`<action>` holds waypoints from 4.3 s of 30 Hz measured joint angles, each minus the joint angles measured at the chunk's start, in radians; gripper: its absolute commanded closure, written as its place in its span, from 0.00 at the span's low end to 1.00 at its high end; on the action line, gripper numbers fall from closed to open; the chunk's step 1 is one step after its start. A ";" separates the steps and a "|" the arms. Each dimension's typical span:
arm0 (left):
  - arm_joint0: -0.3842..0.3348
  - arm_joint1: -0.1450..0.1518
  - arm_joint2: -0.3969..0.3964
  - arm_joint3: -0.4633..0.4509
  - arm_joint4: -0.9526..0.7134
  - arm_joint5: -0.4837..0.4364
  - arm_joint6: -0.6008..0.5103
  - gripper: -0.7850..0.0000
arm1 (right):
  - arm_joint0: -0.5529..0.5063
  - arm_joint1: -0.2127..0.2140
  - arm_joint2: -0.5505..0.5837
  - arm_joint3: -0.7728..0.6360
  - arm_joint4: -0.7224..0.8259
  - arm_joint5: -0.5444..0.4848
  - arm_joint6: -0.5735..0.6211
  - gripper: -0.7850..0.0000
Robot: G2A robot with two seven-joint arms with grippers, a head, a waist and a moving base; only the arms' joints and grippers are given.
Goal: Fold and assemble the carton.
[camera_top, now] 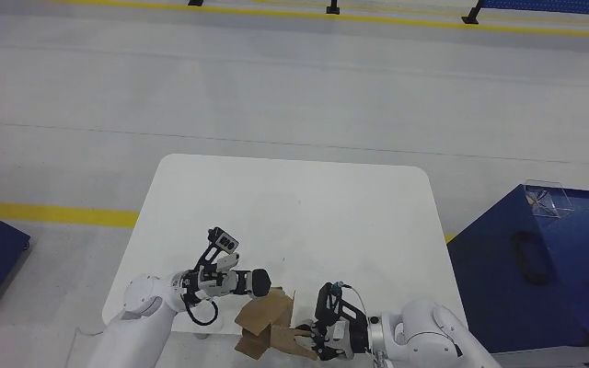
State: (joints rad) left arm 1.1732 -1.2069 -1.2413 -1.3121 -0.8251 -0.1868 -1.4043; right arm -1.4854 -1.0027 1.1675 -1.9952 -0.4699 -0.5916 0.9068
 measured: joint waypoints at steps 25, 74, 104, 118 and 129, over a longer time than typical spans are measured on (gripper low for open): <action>-0.046 0.009 0.049 0.064 0.140 -0.018 -0.046 0.00 | -0.022 0.016 0.052 -0.009 0.056 -0.001 -0.089 1.00; 0.183 0.107 0.005 -0.517 1.184 -0.001 0.286 1.00 | 0.025 0.042 0.034 0.043 0.351 0.029 0.016 1.00; 0.188 0.112 -0.040 -0.469 0.855 0.158 0.240 1.00 | -0.118 0.055 0.204 -0.123 0.094 0.072 -0.274 0.00; -0.067 0.057 0.186 -0.062 0.226 0.772 0.172 1.00 | -0.161 0.039 0.253 -0.104 0.104 0.192 -0.523 0.00; 0.016 0.062 0.155 -0.174 0.131 0.607 0.209 1.00 | -0.149 0.028 0.229 -0.067 -0.098 0.289 -0.615 0.00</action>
State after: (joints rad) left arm 1.1890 -1.1444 -1.0859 -1.4866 -0.6942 0.4201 -1.1952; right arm -1.6348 -0.9746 1.3965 -2.0617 -0.5677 -0.3024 0.2917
